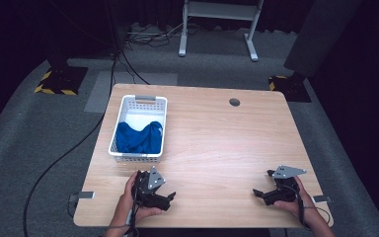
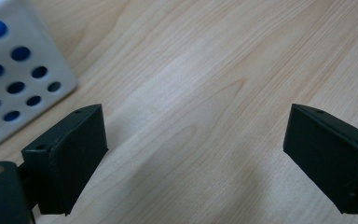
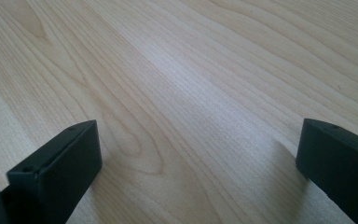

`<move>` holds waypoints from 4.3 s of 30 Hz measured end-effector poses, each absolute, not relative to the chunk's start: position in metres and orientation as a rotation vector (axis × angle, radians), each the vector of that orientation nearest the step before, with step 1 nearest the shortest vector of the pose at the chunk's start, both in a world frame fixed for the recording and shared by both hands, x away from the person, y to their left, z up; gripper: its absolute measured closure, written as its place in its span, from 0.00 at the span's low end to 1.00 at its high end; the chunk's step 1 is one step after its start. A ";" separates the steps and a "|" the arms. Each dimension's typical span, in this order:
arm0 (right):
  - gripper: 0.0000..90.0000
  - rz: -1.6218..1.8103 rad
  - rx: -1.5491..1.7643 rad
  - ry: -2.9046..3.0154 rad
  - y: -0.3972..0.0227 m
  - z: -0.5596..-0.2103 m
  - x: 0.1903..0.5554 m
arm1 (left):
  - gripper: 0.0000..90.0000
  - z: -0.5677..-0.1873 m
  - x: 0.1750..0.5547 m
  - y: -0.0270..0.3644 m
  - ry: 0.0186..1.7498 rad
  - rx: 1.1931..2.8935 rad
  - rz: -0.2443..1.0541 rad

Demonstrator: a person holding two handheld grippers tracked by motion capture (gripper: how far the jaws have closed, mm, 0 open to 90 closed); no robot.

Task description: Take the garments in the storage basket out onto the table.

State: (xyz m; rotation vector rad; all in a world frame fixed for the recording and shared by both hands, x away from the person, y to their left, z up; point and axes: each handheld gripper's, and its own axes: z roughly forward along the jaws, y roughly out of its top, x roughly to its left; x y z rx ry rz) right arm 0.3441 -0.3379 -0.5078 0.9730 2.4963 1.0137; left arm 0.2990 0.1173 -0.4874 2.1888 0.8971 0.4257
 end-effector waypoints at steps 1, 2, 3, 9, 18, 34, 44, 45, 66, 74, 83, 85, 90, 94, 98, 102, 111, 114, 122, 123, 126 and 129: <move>0.00 1.013 0.973 2.497 -0.338 -0.508 0.344 | 0.07 -0.481 0.298 0.119 0.886 2.175 0.443; 0.00 1.014 0.973 2.497 -0.338 -0.508 0.344 | 0.07 -0.478 0.297 0.119 0.882 2.168 0.453; 0.00 1.012 0.973 2.498 -0.338 -0.508 0.344 | 0.07 -0.476 0.297 0.120 0.876 2.158 0.471; 0.00 1.011 0.976 2.497 -0.338 -0.508 0.344 | 0.07 -0.461 0.300 0.125 0.869 2.149 0.534; 0.00 1.011 0.978 2.493 -0.338 -0.508 0.344 | 0.07 -0.425 0.313 0.151 0.893 2.109 0.620; 0.00 1.010 0.978 2.493 -0.339 -0.508 0.344 | 0.07 -0.387 0.390 0.183 0.977 2.206 0.645; 0.00 1.011 0.976 2.494 -0.339 -0.508 0.345 | 0.07 -0.395 0.426 0.187 1.055 2.302 0.595; 0.00 1.011 0.975 2.494 -0.339 -0.508 0.345 | 0.07 -0.396 0.428 0.186 1.055 2.311 0.595; 0.00 1.014 0.977 2.493 -0.339 -0.508 0.344 | 0.10 -0.437 0.465 0.164 1.149 2.429 0.503; 0.00 1.013 0.976 2.493 -0.339 -0.508 0.344 | 0.17 -0.446 0.475 0.158 1.161 2.497 0.484; 0.00 1.014 0.973 2.496 -0.339 -0.508 0.344 | 0.25 -0.449 0.479 0.155 1.156 2.554 0.456; 0.00 1.014 0.973 2.496 -0.339 -0.508 0.344 | 0.33 -0.450 0.479 0.155 1.125 2.571 0.435; 0.00 1.016 0.969 2.499 -0.338 -0.508 0.344 | 0.71 -0.452 0.476 0.149 1.061 2.638 0.494; 0.00 1.016 0.968 2.499 -0.338 -0.508 0.343 | 0.82 -0.454 0.473 0.146 1.038 2.661 0.525; 0.00 1.017 0.967 2.500 -0.338 -0.508 0.343 | 0.86 -0.454 0.471 0.145 1.032 2.665 0.568; 0.00 1.017 0.967 2.500 -0.338 -0.508 0.344 | 0.88 -0.451 0.467 0.147 1.037 2.625 0.608; 0.00 1.016 0.967 2.500 -0.338 -0.508 0.344 | 0.89 -0.444 0.450 0.167 1.090 2.422 0.664; 0.00 1.017 0.964 2.500 -0.338 -0.508 0.344 | 0.89 -0.442 0.445 0.173 1.102 2.364 0.672; 0.00 1.017 0.964 2.500 -0.338 -0.508 0.344 | 0.89 -0.440 0.430 0.183 1.108 2.230 0.681; 0.00 1.017 0.965 2.500 -0.338 -0.508 0.344 | 0.89 -0.439 0.428 0.184 1.106 2.213 0.684; 0.00 1.017 0.965 2.500 -0.338 -0.508 0.344 | 0.89 -0.437 0.420 0.185 1.090 2.157 0.688; 0.00 1.017 0.965 2.500 -0.338 -0.508 0.344 | 0.90 -0.435 0.412 0.185 1.067 2.110 0.689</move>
